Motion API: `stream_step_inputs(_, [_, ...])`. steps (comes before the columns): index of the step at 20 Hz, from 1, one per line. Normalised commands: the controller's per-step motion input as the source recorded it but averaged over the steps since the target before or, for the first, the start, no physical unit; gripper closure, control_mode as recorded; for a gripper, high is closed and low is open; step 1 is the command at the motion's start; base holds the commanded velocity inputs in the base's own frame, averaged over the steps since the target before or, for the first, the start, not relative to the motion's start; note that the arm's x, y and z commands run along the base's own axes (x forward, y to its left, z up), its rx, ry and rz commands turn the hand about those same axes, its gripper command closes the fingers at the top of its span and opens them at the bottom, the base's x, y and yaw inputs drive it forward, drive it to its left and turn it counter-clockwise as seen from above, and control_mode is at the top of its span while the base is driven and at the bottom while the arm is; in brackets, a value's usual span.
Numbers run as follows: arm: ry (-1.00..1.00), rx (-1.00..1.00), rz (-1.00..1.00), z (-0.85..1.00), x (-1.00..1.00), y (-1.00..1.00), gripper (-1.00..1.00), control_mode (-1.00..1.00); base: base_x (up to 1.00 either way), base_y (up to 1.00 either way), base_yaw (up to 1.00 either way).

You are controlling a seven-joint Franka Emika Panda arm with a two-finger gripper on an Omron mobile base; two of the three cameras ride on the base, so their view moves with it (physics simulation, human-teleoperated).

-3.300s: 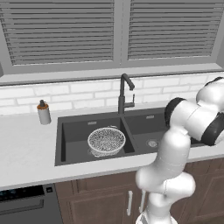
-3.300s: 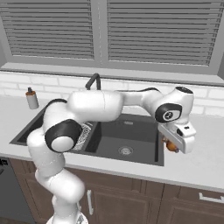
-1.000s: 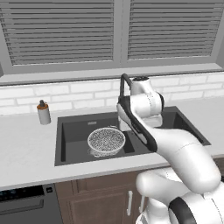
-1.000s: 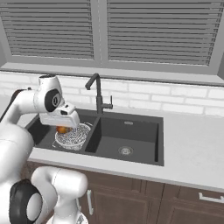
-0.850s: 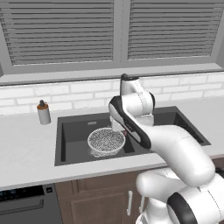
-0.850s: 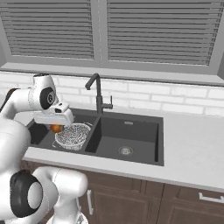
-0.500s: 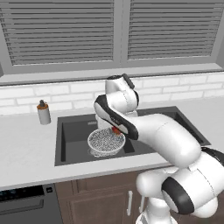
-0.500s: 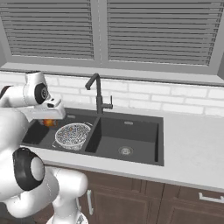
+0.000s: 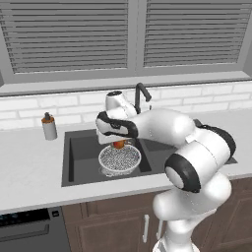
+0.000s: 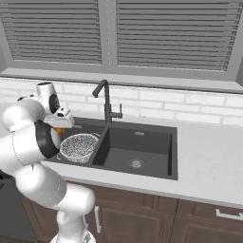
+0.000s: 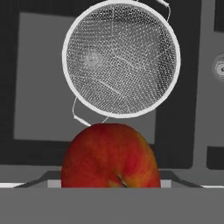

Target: Put the colander in the sink, put the apple in the colander, and turn on the sink faucet and pour water over the colander.

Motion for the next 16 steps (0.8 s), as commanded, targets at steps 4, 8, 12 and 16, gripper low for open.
stream_step_inputs(4, [-0.01, 0.00, 0.00, -0.65, 0.79, 0.00, 1.00, -1.00, 0.00, 0.00, 0.00])
stream_step_inputs(8, [-0.03, 0.00, -0.02, -0.68, 0.74, 0.00, 1.00, -1.00, 0.00, 0.00, 0.00])
stream_step_inputs(12, [-0.05, 0.00, -0.03, -0.71, 0.55, 0.00, 1.00, -1.00, 0.00, 0.00, 0.00])
stream_step_inputs(16, [-0.04, 0.00, -0.03, -0.56, 0.20, 0.00, 1.00, -1.00, 0.00, 0.00, 0.00])
